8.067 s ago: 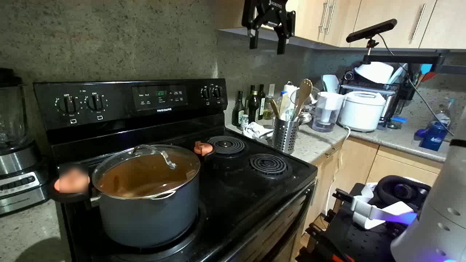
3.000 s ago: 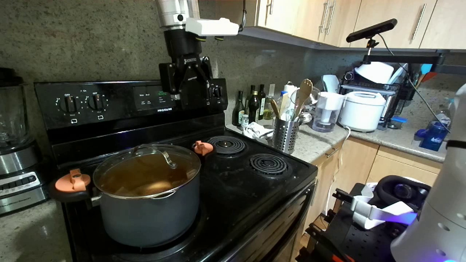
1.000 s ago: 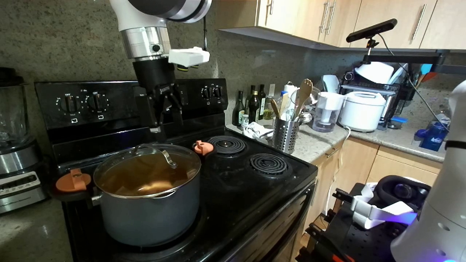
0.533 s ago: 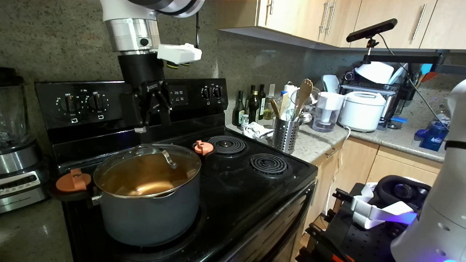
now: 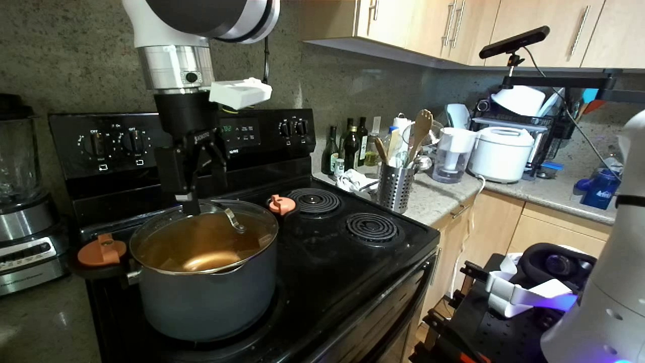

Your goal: Uncover the pot and put the lid on the stovetop

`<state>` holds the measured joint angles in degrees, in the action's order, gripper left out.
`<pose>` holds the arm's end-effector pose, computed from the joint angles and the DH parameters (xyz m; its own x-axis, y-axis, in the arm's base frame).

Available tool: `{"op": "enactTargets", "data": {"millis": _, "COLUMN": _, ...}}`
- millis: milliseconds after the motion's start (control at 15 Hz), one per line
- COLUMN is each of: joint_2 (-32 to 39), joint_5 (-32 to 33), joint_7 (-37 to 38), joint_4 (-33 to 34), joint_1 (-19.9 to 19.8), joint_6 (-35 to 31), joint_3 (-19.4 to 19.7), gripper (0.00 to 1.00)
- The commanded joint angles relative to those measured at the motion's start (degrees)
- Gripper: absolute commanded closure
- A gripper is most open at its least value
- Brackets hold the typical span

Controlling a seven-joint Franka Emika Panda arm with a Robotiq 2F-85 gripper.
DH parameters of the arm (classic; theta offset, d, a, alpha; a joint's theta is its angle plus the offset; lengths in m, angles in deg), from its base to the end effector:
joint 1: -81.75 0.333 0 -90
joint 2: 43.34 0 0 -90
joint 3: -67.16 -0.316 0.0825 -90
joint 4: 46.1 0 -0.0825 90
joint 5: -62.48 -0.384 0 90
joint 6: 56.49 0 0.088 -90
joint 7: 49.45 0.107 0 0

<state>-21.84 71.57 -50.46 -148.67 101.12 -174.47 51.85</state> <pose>0.5323 0.3433 0.3417 0.7686 0.6330 -0.0919 0.6378 -0.7695 0.0341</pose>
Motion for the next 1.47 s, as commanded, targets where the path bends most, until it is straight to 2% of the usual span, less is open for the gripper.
{"op": "enactTargets", "data": {"millis": 0, "joint_2": 1.1, "joint_5": -0.9, "joint_7": -1.1, "joint_4": 0.5, "joint_1": 0.2, "joint_6": -1.1, "joint_3": -0.1, "gripper": 0.0}}
{"op": "enactTargets", "data": {"millis": 200, "joint_2": 1.3, "joint_5": -1.1, "joint_7": -1.1, "joint_4": 0.2, "joint_1": 0.2, "joint_6": -1.8, "joint_3": -0.1, "gripper": 0.0}}
{"op": "enactTargets", "data": {"millis": 267, "joint_2": 1.3, "joint_5": -1.1, "joint_7": -1.1, "joint_4": 0.2, "joint_1": 0.2, "joint_6": -1.9, "joint_3": -0.1, "gripper": 0.1}}
{"op": "enactTargets", "data": {"millis": 333, "joint_2": 1.2, "joint_5": -1.1, "joint_7": -1.1, "joint_4": 0.1, "joint_1": 0.2, "joint_6": -2.1, "joint_3": -0.1, "gripper": 0.26}}
{"op": "enactTargets", "data": {"millis": 733, "joint_2": 0.7, "joint_5": -1.4, "joint_7": -1.3, "joint_4": -0.2, "joint_1": 0.0, "joint_6": -3.2, "joint_3": -0.2, "gripper": 0.73}}
{"op": "enactTargets", "data": {"millis": 1000, "joint_2": 0.3, "joint_5": -1.5, "joint_7": -1.4, "joint_4": -0.3, "joint_1": -0.5, "joint_6": -3.5, "joint_3": 0.0, "gripper": 0.99}}
{"op": "enactTargets", "data": {"millis": 1400, "joint_2": -0.3, "joint_5": -1.8, "joint_7": -1.6, "joint_4": -1.0, "joint_1": -0.9, "joint_6": -4.3, "joint_3": -0.1, "gripper": 0.96}}
